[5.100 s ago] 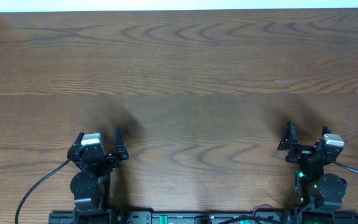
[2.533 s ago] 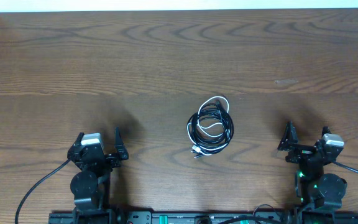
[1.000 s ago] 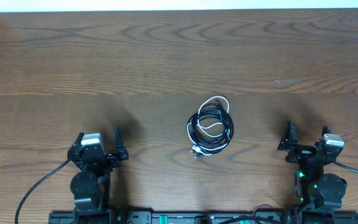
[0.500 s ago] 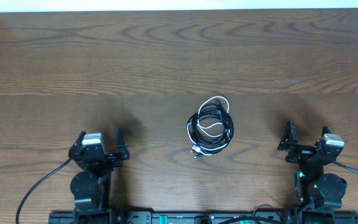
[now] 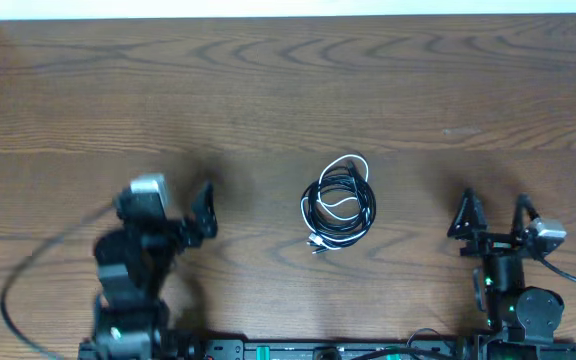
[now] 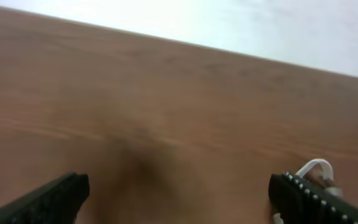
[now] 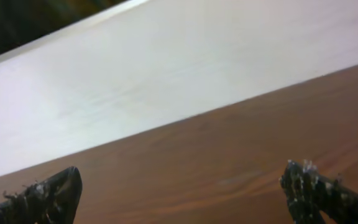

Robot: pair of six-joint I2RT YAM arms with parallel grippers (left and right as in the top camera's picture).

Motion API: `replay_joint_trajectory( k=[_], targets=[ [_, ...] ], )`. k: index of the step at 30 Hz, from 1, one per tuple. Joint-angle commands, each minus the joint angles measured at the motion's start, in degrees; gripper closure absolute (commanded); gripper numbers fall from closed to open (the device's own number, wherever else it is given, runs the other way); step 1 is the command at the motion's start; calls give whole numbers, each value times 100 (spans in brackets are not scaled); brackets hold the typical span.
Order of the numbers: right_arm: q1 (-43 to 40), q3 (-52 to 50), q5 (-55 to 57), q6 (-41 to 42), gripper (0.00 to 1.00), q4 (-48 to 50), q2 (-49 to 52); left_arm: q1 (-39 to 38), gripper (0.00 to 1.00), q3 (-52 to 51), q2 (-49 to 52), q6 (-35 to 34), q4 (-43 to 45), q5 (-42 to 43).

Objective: Untangle cables
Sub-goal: 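Move both grippers toward the tangled black and white cables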

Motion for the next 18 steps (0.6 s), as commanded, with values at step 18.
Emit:
replay_joint_trajectory(
  k=[18],
  targets=[
    [435,4747,-2865,-898,1,-3790,3936,-2028,2,4328,3383,142,-3023,302]
  ],
)
